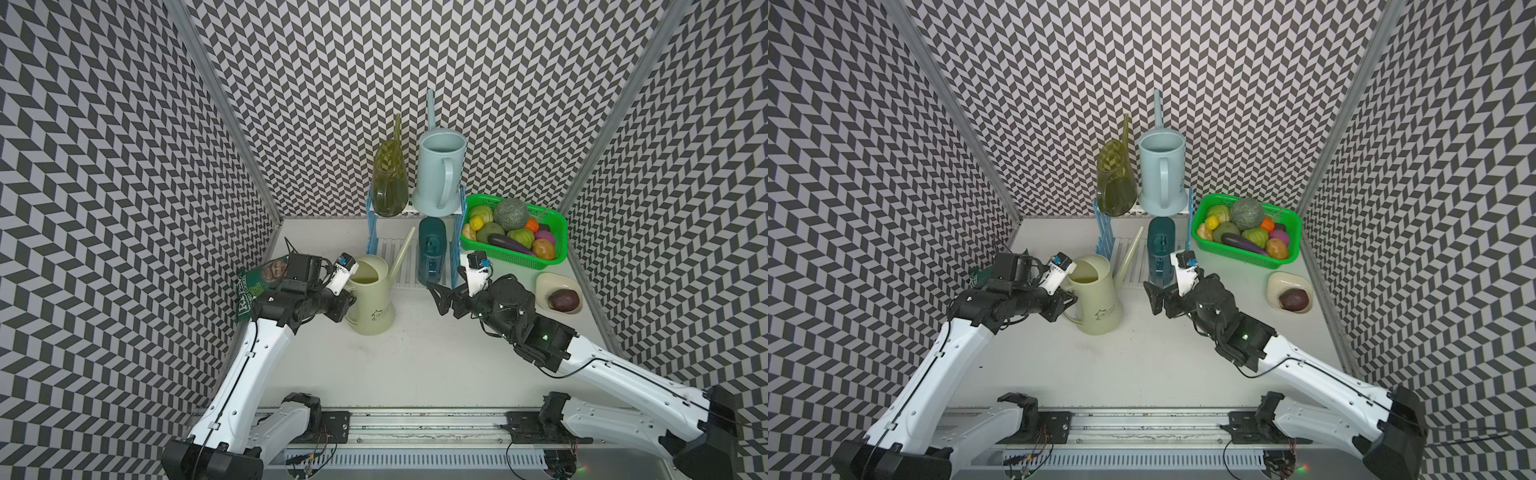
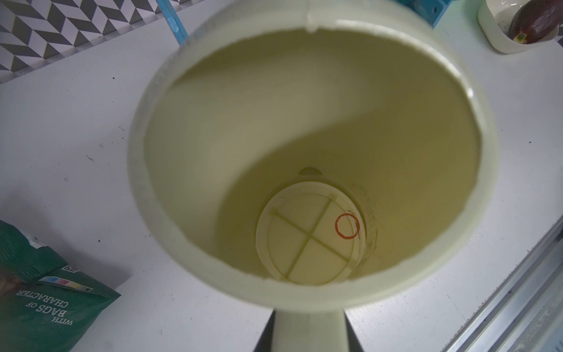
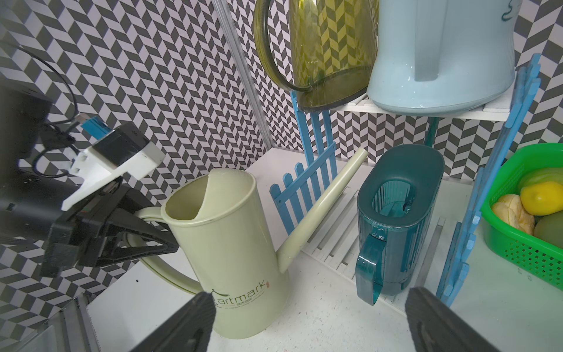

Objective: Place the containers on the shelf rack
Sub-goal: 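Place the container on the shelf.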

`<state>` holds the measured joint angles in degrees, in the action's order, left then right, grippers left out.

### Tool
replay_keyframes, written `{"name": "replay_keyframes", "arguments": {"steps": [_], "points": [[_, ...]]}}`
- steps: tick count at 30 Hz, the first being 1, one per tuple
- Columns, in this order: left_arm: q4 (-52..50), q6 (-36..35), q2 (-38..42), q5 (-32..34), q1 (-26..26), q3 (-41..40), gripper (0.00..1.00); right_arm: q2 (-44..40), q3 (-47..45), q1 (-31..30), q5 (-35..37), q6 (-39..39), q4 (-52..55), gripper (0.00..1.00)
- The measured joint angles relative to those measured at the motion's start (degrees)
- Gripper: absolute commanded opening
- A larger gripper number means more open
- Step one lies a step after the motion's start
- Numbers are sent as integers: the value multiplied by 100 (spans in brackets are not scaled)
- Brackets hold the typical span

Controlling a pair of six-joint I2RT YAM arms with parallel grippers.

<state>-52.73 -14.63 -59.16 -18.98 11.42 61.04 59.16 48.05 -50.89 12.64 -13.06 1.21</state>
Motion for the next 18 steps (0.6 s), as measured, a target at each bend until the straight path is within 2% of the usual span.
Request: {"name": "replay_keyframes", "arguments": {"steps": [11,18], "points": [[737,1084,275,267,278,-295,7,4,0,0,0,0,0,100],[970,1458,275,391,553,-413,8,17,7,0,0,-2,0,100]]}}
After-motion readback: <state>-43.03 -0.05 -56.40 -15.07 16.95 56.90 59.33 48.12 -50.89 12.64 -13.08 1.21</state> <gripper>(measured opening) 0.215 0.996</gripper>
